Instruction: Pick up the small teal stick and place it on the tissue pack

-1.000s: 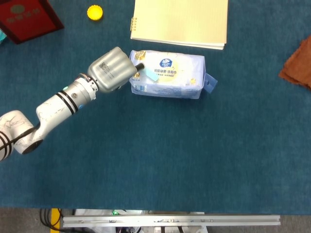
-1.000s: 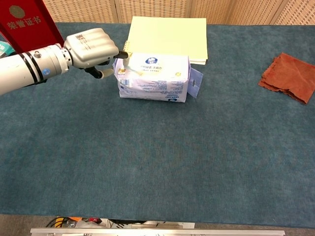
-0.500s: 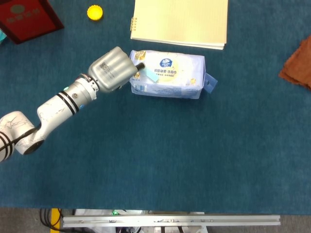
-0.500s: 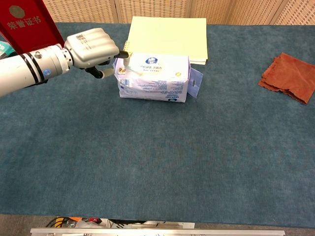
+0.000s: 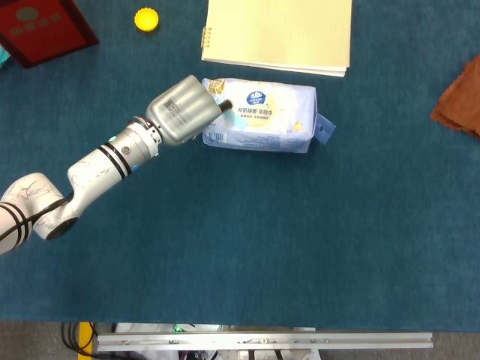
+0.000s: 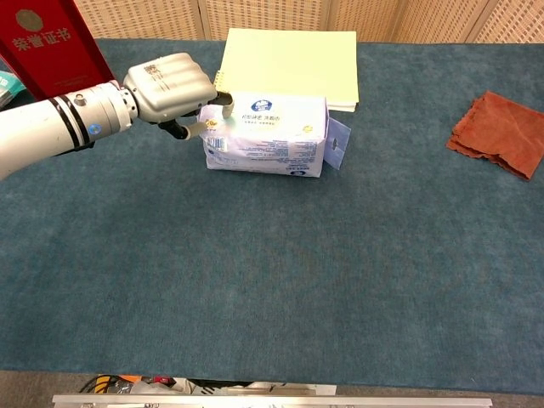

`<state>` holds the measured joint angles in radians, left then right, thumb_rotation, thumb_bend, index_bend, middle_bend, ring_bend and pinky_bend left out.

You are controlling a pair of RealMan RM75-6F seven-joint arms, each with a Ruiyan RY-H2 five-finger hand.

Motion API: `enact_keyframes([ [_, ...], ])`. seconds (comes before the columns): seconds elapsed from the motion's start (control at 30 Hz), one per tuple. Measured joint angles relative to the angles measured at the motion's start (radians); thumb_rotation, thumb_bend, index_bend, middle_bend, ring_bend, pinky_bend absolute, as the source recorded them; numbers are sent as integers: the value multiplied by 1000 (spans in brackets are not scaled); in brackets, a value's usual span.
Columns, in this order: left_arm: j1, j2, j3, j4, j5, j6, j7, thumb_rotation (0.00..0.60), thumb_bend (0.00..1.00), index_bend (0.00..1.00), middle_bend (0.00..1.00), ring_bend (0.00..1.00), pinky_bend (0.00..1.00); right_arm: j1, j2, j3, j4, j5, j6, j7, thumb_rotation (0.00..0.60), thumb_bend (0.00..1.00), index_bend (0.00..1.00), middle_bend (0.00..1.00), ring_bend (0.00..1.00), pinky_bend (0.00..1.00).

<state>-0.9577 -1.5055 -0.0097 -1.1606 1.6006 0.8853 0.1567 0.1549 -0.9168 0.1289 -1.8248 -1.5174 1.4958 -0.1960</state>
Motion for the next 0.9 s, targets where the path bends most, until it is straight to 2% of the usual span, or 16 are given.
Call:
enact_keyframes([
  [0.27,33,38,-16,-25,-25,47,-20,600,441,314,953,918,916,1,7,3,-4,2,-1,-2,600,317,140,348,324,429],
  [0.4,79,66,-23,-48,-54,94,-32,600,441,291,861,822,887,4,12,4,-7,10,-13,-3,600,317,140,347,323,429],
  [0.6,184,115,-35,-105,-137,180,-33,600,441,257,664,641,843,10,10,-2,-8,15,-32,1,600,317,140,347,323,429],
  [0.9,374,188,-55,-211,-268,340,-42,600,437,225,544,508,642,6,8,-17,6,37,-60,11,600,317,140,347,330,429],
])
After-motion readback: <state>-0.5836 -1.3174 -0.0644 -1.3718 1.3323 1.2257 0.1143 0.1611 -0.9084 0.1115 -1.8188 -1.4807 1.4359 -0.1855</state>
